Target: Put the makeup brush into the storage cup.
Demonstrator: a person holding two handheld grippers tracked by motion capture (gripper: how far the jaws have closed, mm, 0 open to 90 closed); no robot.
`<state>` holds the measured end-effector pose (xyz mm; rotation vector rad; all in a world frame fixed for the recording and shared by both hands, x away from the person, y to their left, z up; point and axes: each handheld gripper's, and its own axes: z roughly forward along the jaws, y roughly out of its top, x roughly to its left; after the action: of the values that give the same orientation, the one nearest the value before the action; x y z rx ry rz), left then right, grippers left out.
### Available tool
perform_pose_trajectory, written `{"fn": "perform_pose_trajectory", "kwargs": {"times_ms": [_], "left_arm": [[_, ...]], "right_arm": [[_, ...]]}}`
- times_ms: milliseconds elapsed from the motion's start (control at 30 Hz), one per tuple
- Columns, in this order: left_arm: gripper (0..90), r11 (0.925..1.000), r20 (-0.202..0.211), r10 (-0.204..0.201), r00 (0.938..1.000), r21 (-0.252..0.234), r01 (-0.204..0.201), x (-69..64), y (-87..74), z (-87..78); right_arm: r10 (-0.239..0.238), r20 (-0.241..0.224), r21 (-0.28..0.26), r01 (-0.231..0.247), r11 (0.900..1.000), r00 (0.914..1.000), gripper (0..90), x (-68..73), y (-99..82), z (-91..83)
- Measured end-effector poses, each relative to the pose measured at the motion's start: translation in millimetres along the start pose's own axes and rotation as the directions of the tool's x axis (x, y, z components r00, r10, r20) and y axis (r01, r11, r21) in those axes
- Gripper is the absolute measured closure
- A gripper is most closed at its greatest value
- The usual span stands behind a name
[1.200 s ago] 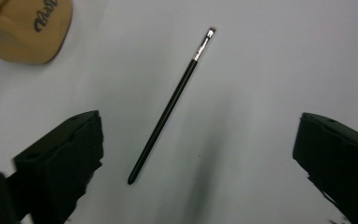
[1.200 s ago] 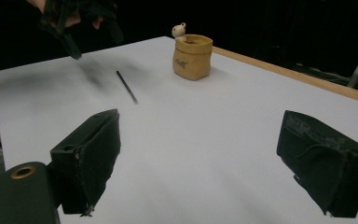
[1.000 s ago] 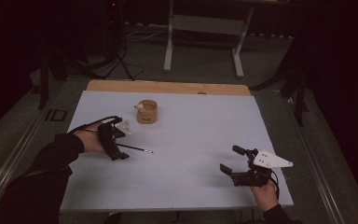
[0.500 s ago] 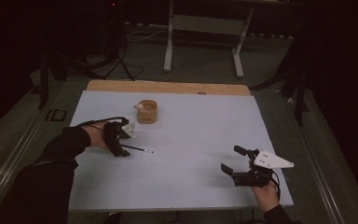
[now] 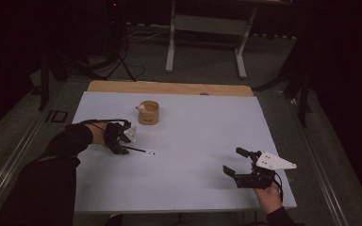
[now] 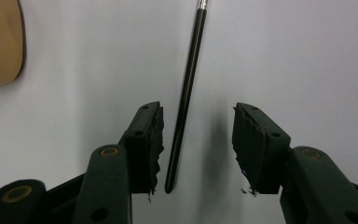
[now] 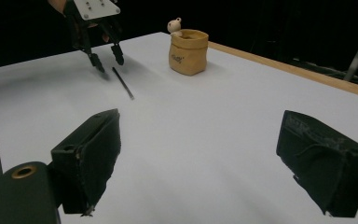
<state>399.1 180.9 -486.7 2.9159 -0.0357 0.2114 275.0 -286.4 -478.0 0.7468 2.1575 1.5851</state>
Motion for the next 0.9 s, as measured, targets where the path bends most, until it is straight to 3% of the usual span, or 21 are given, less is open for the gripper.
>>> {"fn": "perform_pose_trajectory", "kwargs": {"times_ms": [233, 500, 733, 900], "left_arm": [[61.5, 0.9984, -0.013, 0.041, 0.9991, 0.041, -0.04, 3.9, -2.3, 4.2], [70.6, 0.9905, -0.006, 0.115, 0.9933, 0.076, -0.115, 5.5, 3.5, 11.2], [77.7, 0.9846, 0.042, 0.131, 0.9904, 0.111, -0.135, 8.2, 11.5, 19.0], [81.7, 0.985, 0.086, 0.106, 0.9906, 0.127, -0.117, 11.4, 14.0, 20.7]], "right_arm": [[0.002, 0.0, 0.002, -0.002, 1.0, 1.0, 13.6, -0.2, -0.3, -0.1], [0.001, -0.003, 0.004, -0.001, 1.0, 1.0, 13.6, -0.1, -0.5, 0.0], [0.002, -0.005, 0.006, -0.002, 1.0, 1.0, 13.7, -0.4, -0.8, 0.0], [0.0, -0.007, 0.005, 0.0, 1.0, 1.0, 13.7, 0.0, -0.5, -0.2]]}}
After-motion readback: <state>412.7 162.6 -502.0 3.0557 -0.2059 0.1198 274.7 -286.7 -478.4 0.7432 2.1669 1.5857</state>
